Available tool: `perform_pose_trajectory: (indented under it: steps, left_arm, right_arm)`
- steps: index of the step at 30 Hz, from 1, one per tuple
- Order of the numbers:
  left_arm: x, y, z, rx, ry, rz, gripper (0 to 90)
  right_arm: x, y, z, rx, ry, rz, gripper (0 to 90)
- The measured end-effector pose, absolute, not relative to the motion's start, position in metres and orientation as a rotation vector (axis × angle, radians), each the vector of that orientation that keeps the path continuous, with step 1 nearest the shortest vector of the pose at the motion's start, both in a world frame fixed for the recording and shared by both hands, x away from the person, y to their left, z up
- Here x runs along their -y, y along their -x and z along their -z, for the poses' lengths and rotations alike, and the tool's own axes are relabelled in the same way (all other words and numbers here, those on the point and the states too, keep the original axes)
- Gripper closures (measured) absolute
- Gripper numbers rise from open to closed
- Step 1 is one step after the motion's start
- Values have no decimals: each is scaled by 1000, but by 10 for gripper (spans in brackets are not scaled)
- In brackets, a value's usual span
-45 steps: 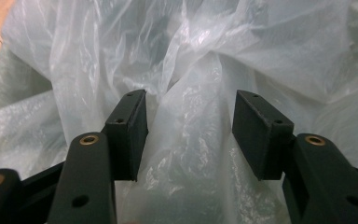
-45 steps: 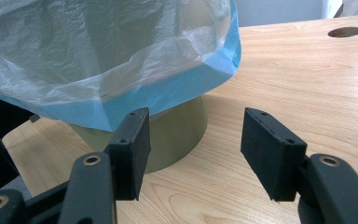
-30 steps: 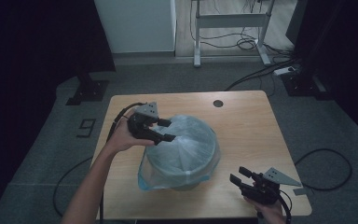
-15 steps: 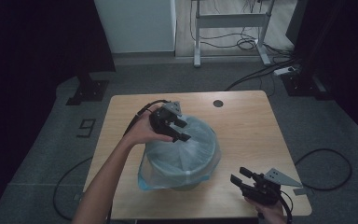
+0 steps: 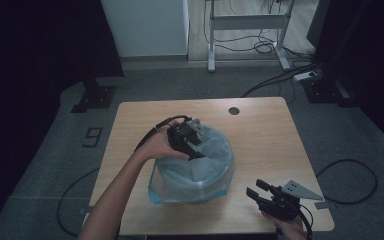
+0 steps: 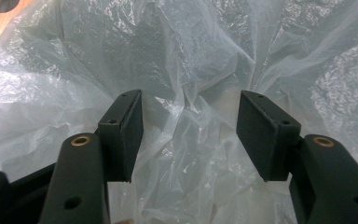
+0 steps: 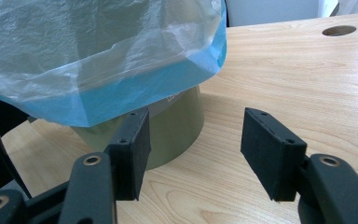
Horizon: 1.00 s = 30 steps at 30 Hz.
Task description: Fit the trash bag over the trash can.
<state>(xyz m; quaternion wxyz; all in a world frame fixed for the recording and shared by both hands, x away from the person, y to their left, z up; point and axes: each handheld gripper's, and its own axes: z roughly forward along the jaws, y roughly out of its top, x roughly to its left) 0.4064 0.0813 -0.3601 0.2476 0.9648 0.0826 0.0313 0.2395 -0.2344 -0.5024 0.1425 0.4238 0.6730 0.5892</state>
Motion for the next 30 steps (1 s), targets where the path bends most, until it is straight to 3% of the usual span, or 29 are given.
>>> perform_pose_trajectory:
  steps: [11,20,30]
  left_arm:
    - [-82,-401,358,-222,-2629,-124,372]
    - [-115,-388,332,-259,-2378,-156,322]
    - [-158,-359,332,-342,-2223,-243,286]
  right_arm:
    - [237,-239,502,-1937,-1227,-1690,417]
    - [238,-239,502,-1928,-1230,-1692,418]
    - [239,-239,501,-1919,-1233,-1687,414]
